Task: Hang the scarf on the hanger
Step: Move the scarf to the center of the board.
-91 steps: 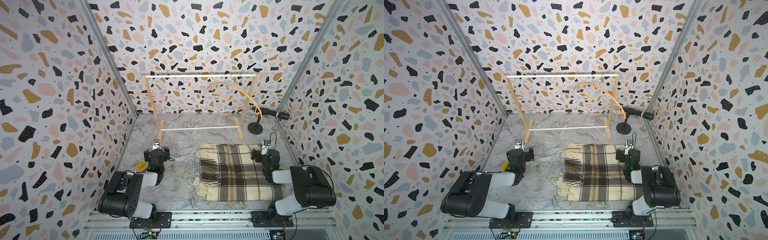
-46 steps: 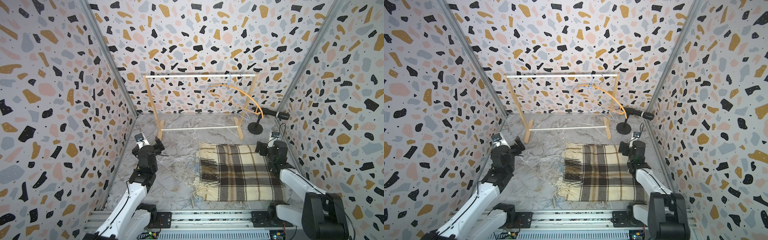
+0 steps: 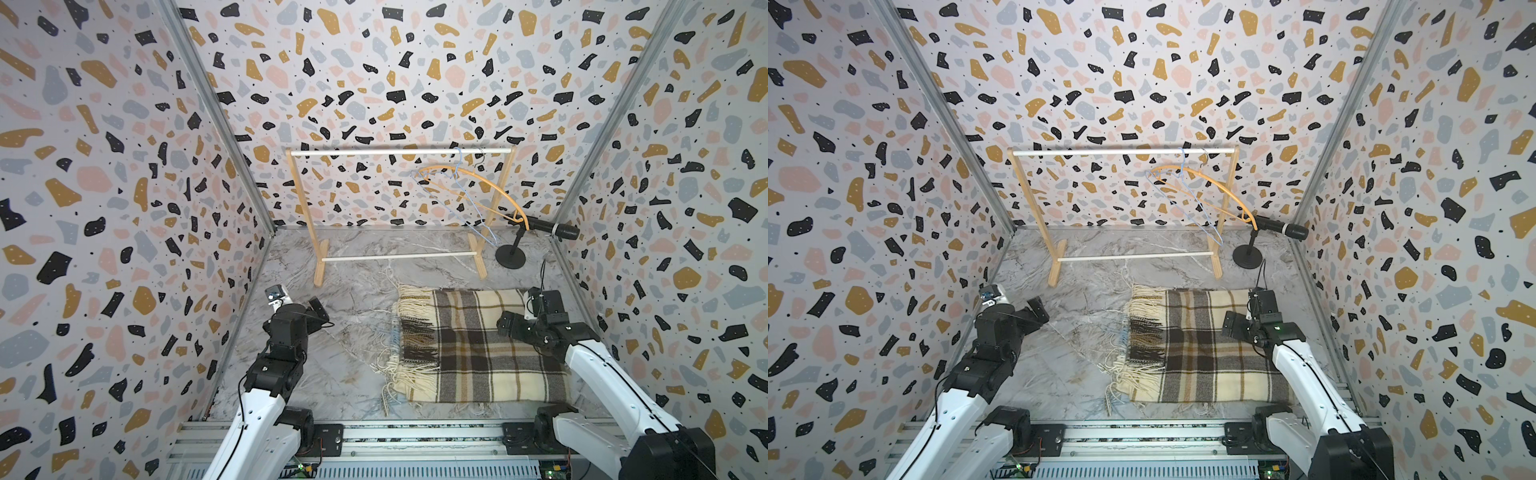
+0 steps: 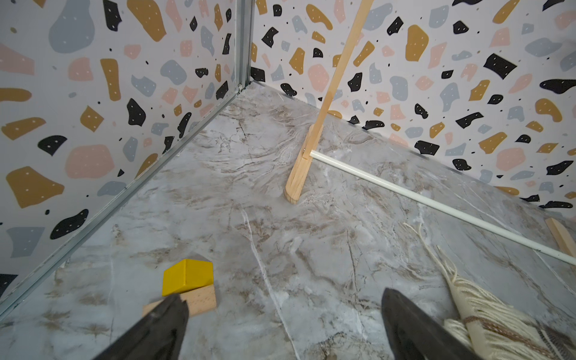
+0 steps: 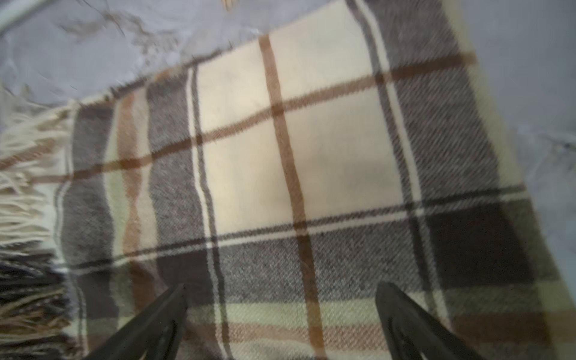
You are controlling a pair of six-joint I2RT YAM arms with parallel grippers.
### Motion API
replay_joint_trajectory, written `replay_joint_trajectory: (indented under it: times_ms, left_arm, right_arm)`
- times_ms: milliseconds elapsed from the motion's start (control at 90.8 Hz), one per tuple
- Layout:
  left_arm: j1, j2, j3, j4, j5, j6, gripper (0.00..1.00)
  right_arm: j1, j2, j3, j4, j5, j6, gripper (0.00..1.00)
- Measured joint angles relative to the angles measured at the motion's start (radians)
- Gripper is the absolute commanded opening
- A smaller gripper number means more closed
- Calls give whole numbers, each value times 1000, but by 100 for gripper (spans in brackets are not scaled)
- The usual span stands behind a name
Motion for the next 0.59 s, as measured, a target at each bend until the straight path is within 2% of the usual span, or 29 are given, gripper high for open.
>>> replay_joint_trajectory:
  times_ms: [209, 595]
  left_arm:
    - [0, 8, 0, -5, 2, -11, 100]
    - [0, 7, -4, -4, 2, -21, 100]
  right_arm:
    - [102, 136, -61, -11, 47, 59, 100]
    - [271, 313, 11, 74, 143, 153, 100]
